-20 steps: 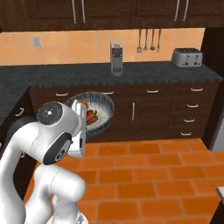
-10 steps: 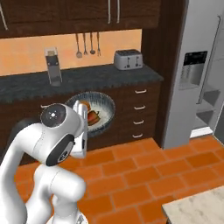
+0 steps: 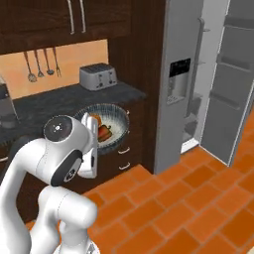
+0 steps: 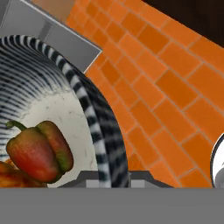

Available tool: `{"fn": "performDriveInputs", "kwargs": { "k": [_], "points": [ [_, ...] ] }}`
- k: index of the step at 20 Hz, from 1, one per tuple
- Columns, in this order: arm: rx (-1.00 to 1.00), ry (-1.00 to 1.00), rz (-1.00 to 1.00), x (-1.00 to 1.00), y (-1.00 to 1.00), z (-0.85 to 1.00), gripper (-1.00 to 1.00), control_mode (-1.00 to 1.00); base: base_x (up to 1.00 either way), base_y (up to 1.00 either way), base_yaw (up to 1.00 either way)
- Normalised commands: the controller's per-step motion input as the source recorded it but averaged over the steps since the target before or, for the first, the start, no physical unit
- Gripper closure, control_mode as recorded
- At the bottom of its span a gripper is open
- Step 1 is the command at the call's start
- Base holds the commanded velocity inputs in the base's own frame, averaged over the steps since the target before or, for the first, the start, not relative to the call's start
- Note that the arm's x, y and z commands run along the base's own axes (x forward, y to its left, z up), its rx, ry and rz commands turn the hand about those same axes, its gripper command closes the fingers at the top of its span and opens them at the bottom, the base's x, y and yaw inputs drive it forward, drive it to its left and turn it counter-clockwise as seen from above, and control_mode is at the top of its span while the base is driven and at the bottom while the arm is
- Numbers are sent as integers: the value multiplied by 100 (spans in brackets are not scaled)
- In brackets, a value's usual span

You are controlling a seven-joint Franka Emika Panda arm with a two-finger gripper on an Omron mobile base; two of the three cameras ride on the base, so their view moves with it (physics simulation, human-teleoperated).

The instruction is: Pick the chicken drumstick and bell pepper from their plates and place them in the bowl. Then put the bowl in the fridge.

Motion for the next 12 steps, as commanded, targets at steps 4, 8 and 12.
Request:
{"fn": "performDriveInputs", "kwargs": {
  "k": [4,8,12],
  "points": [
    [0,0,0,0,0,0,100,100,97,52,-60],
    [0,0,0,0,0,0,100,100,99,15,-53],
    [0,0,0,0,0,0,100,100,100,-62,-28]
  ]
}}
